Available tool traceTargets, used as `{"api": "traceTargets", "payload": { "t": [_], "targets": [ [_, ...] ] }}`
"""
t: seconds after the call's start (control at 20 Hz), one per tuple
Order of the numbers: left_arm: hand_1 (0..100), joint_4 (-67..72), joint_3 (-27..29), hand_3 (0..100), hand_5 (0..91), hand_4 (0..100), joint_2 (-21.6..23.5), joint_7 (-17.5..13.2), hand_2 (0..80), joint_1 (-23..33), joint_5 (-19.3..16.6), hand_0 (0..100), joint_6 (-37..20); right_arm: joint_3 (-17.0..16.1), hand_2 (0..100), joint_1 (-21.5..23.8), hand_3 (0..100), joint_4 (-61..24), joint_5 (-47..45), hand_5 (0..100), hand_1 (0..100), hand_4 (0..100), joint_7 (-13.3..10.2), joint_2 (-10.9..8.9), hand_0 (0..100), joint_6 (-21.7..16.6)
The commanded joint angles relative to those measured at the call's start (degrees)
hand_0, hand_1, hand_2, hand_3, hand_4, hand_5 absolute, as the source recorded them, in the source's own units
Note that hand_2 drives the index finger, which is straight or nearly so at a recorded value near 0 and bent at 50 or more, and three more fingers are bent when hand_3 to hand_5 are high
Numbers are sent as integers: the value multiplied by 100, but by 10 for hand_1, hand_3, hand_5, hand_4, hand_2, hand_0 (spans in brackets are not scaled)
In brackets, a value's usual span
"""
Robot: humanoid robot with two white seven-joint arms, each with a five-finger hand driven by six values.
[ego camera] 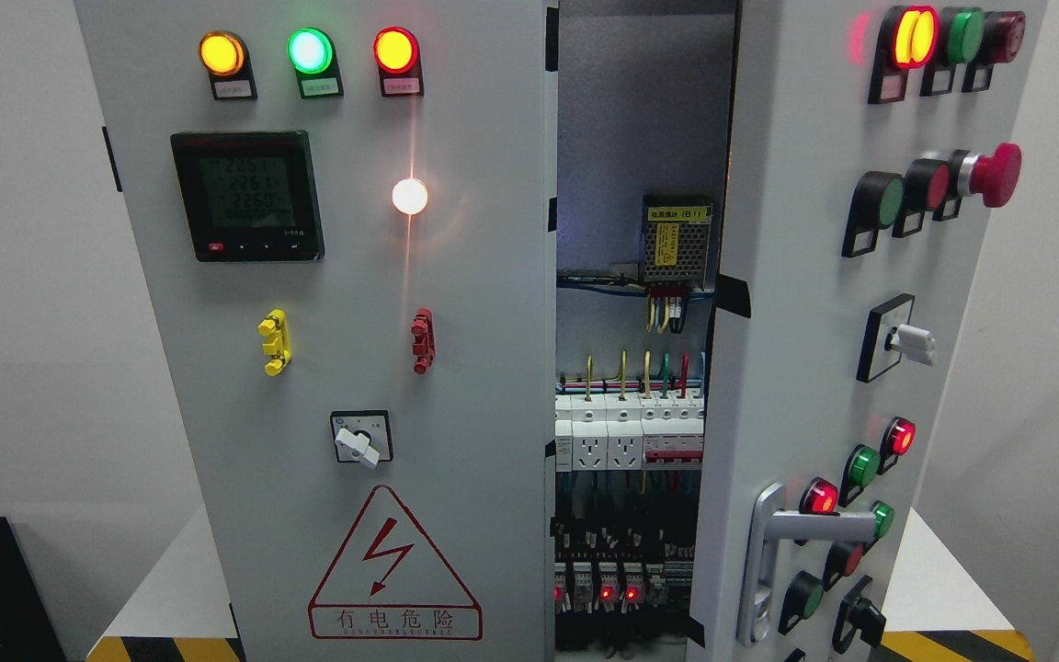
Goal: Open door with both hands
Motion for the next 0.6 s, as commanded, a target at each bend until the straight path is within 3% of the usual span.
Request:
{"api": "traceTargets", "payload": {
  "t": [0.0,0.2,0.55],
  "targets": [
    [0,-3415,-614,0,0,0,1142,14,0,454,8,0,14,-18,0,-4,0,0,141,0,0,0,5,0,191,-5],
    [0,-4383,-676,0,0,0,1521,23,0,567,8,0,40,-18,0,5,0,0,141,0,0,0,5,0,191,-5],
    [0,-5025,-676,0,0,0,1566,32,0,393,17,0,40,-18,0,-4,0,0,141,0,0,0,5,0,191,-5]
  ]
}}
